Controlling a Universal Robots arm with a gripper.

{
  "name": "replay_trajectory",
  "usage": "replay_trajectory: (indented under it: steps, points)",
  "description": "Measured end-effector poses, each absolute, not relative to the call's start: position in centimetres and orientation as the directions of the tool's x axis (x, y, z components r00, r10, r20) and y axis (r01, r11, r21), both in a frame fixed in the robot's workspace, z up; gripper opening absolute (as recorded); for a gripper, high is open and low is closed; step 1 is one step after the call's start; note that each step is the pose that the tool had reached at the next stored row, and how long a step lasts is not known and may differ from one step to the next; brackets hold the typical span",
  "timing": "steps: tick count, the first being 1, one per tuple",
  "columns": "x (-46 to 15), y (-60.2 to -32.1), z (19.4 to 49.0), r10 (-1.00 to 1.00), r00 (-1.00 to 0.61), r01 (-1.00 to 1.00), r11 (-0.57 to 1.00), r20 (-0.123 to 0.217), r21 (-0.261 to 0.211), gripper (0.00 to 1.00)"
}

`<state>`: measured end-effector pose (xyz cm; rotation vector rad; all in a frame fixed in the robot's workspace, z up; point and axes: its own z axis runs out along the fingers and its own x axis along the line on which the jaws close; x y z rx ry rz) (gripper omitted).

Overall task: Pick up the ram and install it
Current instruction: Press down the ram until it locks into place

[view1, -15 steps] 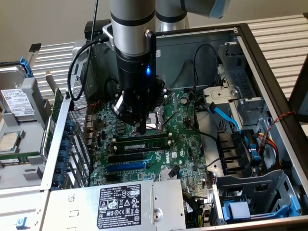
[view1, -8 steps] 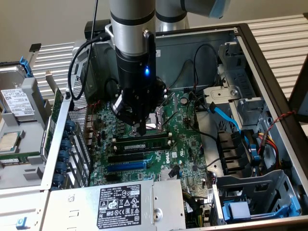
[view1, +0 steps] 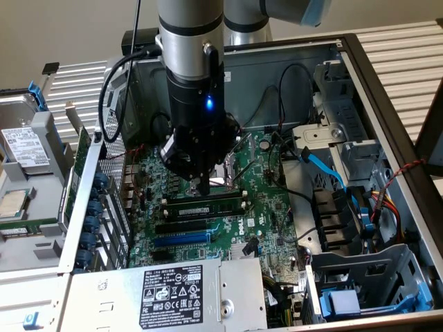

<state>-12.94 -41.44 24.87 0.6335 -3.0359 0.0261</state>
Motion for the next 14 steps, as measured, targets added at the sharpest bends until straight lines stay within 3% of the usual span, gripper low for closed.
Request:
replay_trajectory:
  steps: [14]
  points:
    - [-12.94,-41.43,24.87,-0.239,-0.970,-0.240,0.971,0.047,-0.019,0.10]
